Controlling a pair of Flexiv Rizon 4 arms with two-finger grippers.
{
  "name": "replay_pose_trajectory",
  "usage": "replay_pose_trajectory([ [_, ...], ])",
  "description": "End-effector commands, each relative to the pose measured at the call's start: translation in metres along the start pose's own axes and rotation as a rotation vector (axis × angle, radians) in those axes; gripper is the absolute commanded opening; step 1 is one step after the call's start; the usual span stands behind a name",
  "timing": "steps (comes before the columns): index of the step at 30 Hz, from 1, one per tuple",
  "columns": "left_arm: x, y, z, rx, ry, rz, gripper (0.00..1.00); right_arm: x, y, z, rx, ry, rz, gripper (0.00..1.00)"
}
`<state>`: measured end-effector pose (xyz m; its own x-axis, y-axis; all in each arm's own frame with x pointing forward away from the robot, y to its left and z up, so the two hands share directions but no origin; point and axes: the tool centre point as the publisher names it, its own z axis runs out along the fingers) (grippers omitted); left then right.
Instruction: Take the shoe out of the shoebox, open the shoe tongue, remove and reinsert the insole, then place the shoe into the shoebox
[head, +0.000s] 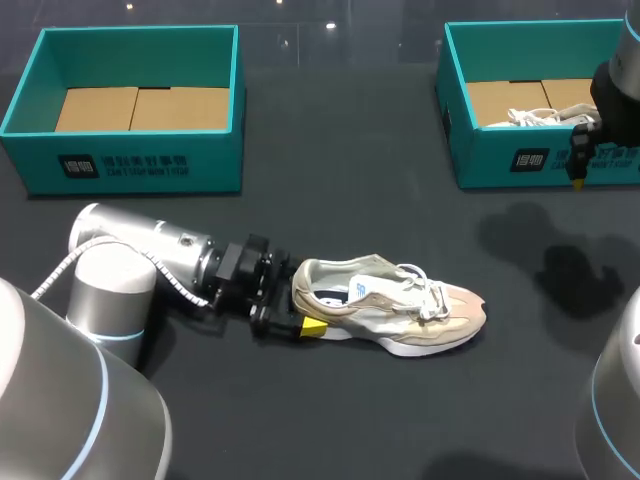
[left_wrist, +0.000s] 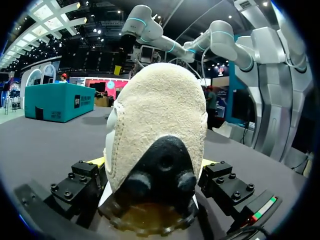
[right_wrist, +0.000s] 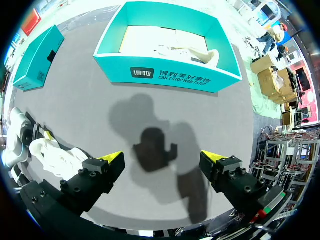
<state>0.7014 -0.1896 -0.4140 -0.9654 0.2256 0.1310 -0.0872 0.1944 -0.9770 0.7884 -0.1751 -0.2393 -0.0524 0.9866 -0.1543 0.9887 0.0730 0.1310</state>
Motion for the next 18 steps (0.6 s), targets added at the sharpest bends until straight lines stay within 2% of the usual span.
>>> replay_pose_trajectory([
  [1,-0.0027,0.0025,0.0078,0.001,0.016,0.0,1.0,0.0003,-0.0005,0.0005,-0.001,-0.001,0.001,1.0],
  [10,0.0001,0.0057,0.013,-0.012,0.021,0.003,1.0,0.0003,-0.0005,0.0005,-0.001,-0.001,0.001,1.0],
  [11,0.0001,0.0058,0.013,-0.012,0.021,0.002,0.89,0.0003,-0.0005,0.0005,-0.001,-0.001,0.001,1.0],
  [12,0.0001,0.0059,0.0129,-0.013,0.015,0.003,0.35,0.0003,-0.0005,0.0005,-0.001,-0.001,0.001,1.0],
  [13,0.0002,0.0061,0.0128,-0.013,0.014,0.004,0.0,0.0003,-0.0005,0.0005,-0.001,-0.001,0.001,1.0],
  [18,0.0034,0.0067,0.0102,-0.004,-0.003,0.011,0.0,0.0003,-0.0005,0.0005,-0.001,-0.001,0.001,1.0],
])
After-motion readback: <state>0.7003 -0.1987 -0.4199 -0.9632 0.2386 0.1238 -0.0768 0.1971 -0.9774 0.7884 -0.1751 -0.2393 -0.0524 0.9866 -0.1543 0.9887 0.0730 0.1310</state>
